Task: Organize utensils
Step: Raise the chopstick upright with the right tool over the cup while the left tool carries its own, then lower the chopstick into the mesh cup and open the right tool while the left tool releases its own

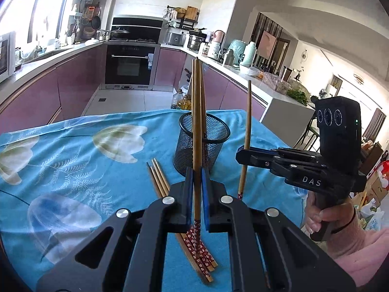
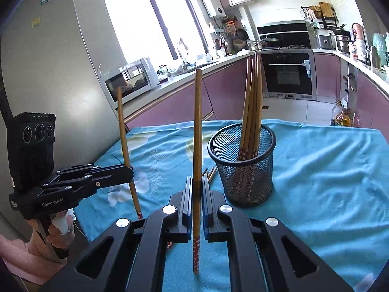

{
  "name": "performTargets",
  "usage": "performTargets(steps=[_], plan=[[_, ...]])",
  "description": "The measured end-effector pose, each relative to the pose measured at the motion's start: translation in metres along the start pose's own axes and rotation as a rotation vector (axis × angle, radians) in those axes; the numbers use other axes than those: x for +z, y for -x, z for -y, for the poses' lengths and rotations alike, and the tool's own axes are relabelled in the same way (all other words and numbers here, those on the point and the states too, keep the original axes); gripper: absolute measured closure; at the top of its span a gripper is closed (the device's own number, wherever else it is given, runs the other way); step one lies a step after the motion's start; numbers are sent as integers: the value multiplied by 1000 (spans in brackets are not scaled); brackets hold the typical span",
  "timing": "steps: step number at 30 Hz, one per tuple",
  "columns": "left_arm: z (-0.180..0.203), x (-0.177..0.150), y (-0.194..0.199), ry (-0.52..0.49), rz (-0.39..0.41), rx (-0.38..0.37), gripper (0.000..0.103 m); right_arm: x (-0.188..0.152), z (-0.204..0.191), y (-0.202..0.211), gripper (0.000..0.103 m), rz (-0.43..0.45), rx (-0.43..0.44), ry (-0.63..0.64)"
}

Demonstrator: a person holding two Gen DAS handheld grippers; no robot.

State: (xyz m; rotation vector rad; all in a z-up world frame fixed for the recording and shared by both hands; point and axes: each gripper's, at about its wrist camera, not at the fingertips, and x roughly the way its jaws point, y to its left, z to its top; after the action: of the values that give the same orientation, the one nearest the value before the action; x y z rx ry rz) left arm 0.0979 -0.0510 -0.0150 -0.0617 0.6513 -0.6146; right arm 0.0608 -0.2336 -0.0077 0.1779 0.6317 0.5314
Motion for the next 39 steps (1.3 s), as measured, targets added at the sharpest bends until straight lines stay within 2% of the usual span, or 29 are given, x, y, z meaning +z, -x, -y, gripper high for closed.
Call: performTargets(steps=[16,39], plan=[[2,34,-4,25,60,-24,95,31,6,20,97,88,-20,19],[17,107,-5,-34,195,-2,95,94,16,34,97,197,-37,46]])
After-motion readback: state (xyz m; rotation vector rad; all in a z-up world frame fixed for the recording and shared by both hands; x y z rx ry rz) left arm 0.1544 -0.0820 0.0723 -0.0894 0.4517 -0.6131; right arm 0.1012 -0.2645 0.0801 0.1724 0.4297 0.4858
